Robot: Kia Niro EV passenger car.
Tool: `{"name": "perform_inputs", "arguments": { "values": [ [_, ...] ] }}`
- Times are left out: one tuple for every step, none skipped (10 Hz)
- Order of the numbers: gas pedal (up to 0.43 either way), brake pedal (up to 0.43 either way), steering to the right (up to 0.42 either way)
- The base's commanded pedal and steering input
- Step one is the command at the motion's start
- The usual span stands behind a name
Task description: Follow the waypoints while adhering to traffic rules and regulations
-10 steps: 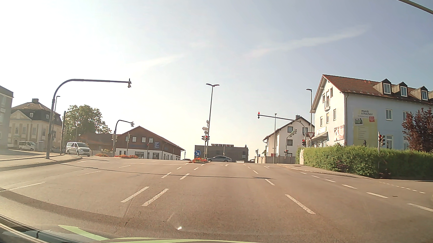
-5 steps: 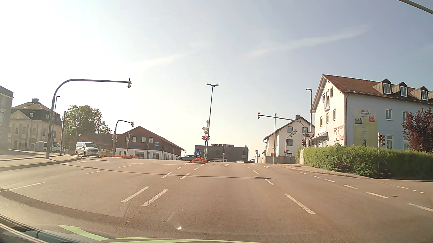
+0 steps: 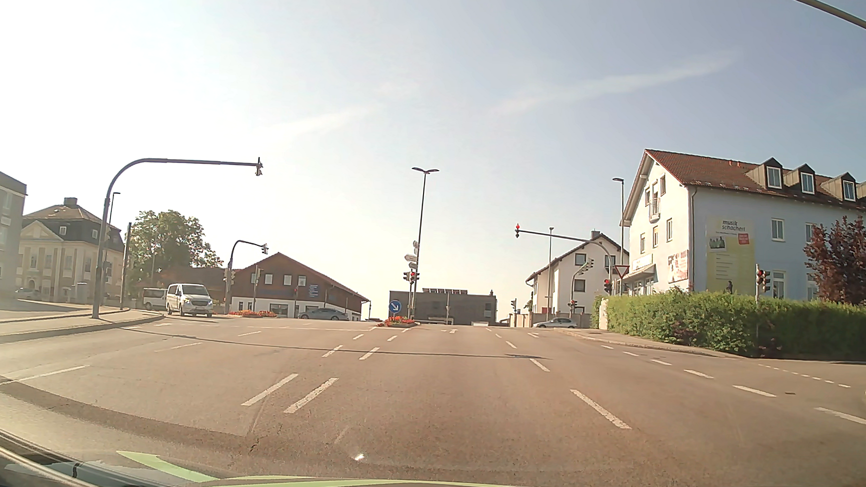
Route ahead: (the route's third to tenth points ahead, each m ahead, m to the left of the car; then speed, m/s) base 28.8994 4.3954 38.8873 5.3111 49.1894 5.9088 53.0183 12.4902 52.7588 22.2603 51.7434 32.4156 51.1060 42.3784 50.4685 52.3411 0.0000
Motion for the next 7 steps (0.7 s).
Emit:
{"name": "perform_inputs", "arguments": {
  "values": [
    [0.000,0.317,-0.015],
    [0.000,0.317,-0.014],
    [0.000,0.311,-0.015],
    [0.000,0.317,-0.015],
    [0.000,0.317,-0.014],
    [0.000,0.317,-0.015],
    [0.000,0.317,-0.015]
  ]
}}
